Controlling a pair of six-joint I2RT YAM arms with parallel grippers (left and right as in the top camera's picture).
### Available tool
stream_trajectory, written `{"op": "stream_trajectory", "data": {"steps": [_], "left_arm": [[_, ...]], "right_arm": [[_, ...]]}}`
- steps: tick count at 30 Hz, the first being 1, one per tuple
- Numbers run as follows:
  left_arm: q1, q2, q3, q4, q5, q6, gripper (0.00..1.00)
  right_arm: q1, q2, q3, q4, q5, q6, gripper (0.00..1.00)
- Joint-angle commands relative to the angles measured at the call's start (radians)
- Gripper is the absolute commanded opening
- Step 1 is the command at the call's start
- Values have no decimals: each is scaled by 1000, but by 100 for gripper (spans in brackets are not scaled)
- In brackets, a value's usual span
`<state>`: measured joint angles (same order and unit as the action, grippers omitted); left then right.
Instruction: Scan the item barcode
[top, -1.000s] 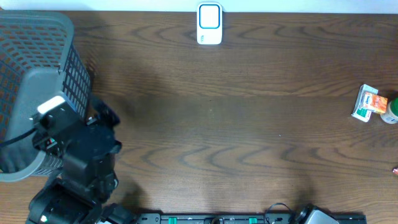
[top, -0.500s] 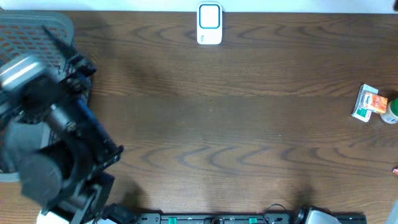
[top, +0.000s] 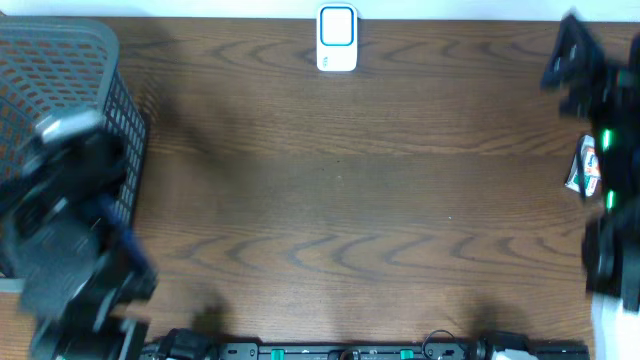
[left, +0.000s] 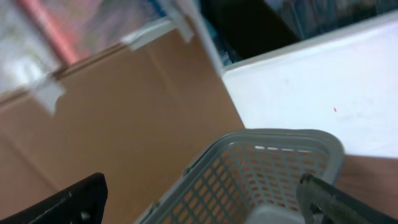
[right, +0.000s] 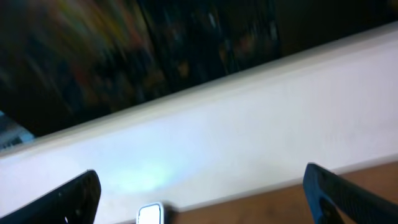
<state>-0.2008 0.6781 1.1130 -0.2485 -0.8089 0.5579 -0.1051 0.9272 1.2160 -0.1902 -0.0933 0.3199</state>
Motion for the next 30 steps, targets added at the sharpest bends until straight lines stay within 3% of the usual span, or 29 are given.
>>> {"op": "stream_trajectory", "data": {"steps": [1, 6, 11, 14, 18, 21, 30], "left_arm": [[105, -89, 10, -69, 209, -201, 97], [279, -248, 10, -195, 536, -364, 97], [351, -302, 10, -79, 678, -385, 97], [350, -304, 11, -39, 687, -389, 97], [350, -342, 2, -156, 693, -405, 97], [351, -401, 2, -197, 693, -356, 97], [351, -576, -14, -244, 696, -354, 97]], "right_arm": [[5, -189, -111, 52, 23, -74, 99], [-21, -431, -271, 146, -93, -74, 99], [-37, -517, -303, 148, -102, -74, 99], [-37, -516, -303, 114, -100, -73, 99], [-36, -562, -307, 74, -100, -74, 99], [-14, -649, -327, 71, -100, -72, 99], [15, -922, -419, 62, -92, -78, 99]]}}
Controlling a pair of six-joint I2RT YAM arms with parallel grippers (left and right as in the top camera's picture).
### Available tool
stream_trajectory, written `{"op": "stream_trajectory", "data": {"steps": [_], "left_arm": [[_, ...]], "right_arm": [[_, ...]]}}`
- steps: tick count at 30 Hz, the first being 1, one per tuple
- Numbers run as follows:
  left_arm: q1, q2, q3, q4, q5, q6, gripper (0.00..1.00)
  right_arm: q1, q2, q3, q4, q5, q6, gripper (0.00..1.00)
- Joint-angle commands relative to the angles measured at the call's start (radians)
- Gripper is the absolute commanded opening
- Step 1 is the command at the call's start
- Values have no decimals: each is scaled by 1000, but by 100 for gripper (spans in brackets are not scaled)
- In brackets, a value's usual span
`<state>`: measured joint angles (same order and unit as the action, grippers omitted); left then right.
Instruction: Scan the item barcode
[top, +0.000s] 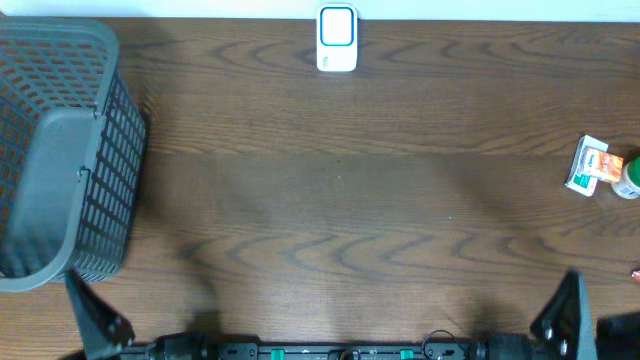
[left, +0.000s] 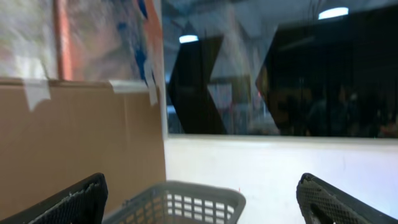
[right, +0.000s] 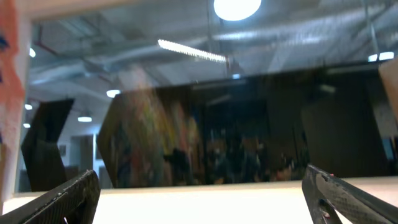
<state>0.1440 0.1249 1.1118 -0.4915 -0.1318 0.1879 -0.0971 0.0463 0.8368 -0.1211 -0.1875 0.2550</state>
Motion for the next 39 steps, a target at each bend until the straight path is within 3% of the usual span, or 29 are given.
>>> {"op": "stream_trajectory", "data": {"steps": [1, 9, 13, 21, 25, 39], "left_arm": [[6, -36, -19, -1, 20, 16, 97], [4, -116, -86, 6, 20, -65, 97], [-21, -116, -131, 19, 20, -286, 97], [-45, -116, -226, 29, 6, -299, 97], [-45, -116, -284, 86, 21, -370, 97], [-45, -116, -687, 411, 19, -542, 97]], "right_arm": [[8, -42, -45, -7, 1, -13, 99], [19, -34, -147, -18, 90, -13, 99], [19, -14, -262, -75, 112, 33, 99], [19, -4, -640, 404, 108, 301, 99], [19, -4, -827, 585, 108, 309, 99], [20, -1, -832, 325, 108, 305, 99]]}}
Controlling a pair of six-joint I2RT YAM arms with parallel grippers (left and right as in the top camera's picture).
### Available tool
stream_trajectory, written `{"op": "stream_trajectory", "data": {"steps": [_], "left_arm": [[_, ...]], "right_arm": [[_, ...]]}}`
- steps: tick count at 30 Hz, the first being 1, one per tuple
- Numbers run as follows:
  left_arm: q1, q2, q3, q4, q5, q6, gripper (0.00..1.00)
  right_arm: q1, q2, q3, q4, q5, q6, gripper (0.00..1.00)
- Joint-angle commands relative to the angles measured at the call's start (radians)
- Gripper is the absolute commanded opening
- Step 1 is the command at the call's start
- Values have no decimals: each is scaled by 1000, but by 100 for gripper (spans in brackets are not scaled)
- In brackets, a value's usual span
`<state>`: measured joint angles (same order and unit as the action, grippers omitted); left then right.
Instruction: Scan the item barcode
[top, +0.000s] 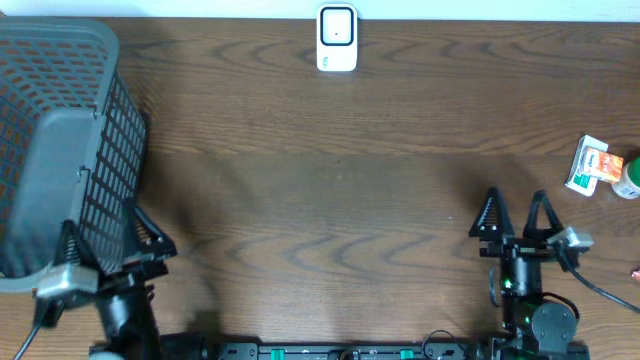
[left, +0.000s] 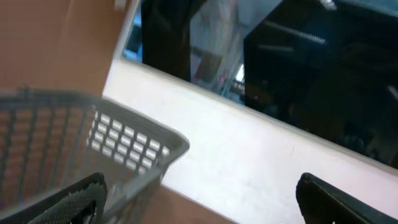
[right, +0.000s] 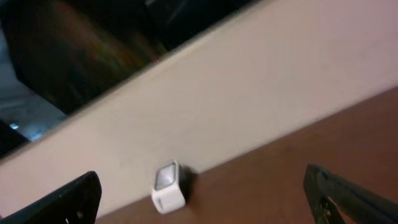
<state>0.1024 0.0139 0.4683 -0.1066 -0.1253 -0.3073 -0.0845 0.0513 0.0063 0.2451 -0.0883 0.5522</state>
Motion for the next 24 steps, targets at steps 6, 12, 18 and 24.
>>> {"op": "stream_trajectory", "data": {"steps": [6, 12, 18, 24], "left_arm": [[-3, -5, -129, 45, 13, -66, 97], [-3, -5, -220, 45, 2, -66, 97], [-3, -5, -302, 49, 2, -66, 97], [-3, -5, -374, 77, 2, -66, 97]], "right_arm": [[8, -6, -1, -187, 9, 8, 99], [8, -6, -1, -306, 35, 8, 99], [8, 0, -1, -318, 58, 8, 99], [8, 0, -1, -318, 65, 8, 99]]}}
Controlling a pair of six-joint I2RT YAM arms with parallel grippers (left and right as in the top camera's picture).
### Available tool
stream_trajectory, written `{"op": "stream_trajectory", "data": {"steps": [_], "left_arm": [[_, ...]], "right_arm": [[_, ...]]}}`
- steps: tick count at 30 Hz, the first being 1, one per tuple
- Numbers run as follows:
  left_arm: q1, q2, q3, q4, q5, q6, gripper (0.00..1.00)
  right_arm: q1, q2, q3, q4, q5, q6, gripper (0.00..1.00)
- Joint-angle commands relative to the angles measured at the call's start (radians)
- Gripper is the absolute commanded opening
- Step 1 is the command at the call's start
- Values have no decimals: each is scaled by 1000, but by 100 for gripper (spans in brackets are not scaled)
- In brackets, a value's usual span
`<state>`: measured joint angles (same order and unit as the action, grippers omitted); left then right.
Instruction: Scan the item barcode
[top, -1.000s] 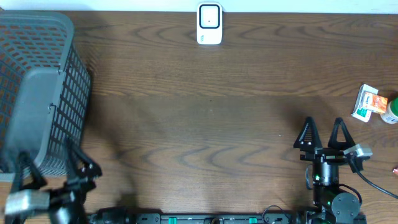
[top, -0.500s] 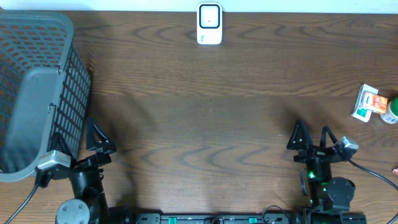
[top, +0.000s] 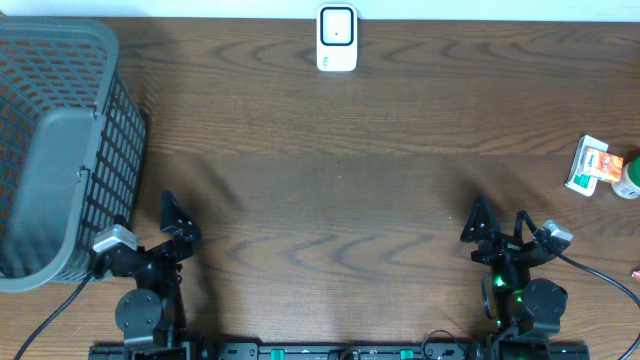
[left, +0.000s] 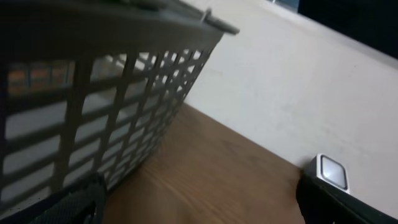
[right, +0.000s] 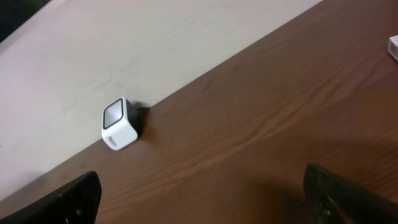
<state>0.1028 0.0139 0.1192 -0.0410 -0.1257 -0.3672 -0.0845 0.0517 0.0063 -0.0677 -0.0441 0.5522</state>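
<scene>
The white barcode scanner (top: 337, 38) stands at the table's far edge, facing up; it also shows as the scanner (right: 119, 124) in the right wrist view and at the right in the left wrist view (left: 329, 172). A small white and orange box (top: 587, 165) lies at the right edge beside a green-capped bottle (top: 627, 177). My left gripper (top: 148, 224) is open near the front left, next to the basket. My right gripper (top: 500, 224) is open near the front right. Both hold nothing; open left gripper (left: 199, 211), open right gripper (right: 199, 205).
A grey mesh basket (top: 60, 150) fills the left side of the table, its wall (left: 93, 93) close to the left wrist camera. A white wall runs behind the table. A white corner of the box (right: 393, 47) shows at the right wrist view's edge.
Both wrist cameras have tipped down from the wall and window to the tabletop. In the overhead view the left gripper sits further right and the right gripper slightly further left.
First the left arm was over the basket and the right arm over the items at the far right. Then both were drawn back to the front edge, cameras facing the window. Later they reached over the table, and now they point lower, both open and empty.
</scene>
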Motion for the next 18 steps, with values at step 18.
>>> {"op": "stream_trajectory", "data": {"steps": [18], "left_arm": [[-3, -3, -115, 10, 3, -87, 97]], "right_arm": [[8, 0, -1, -5, 20, 8, 99]]}}
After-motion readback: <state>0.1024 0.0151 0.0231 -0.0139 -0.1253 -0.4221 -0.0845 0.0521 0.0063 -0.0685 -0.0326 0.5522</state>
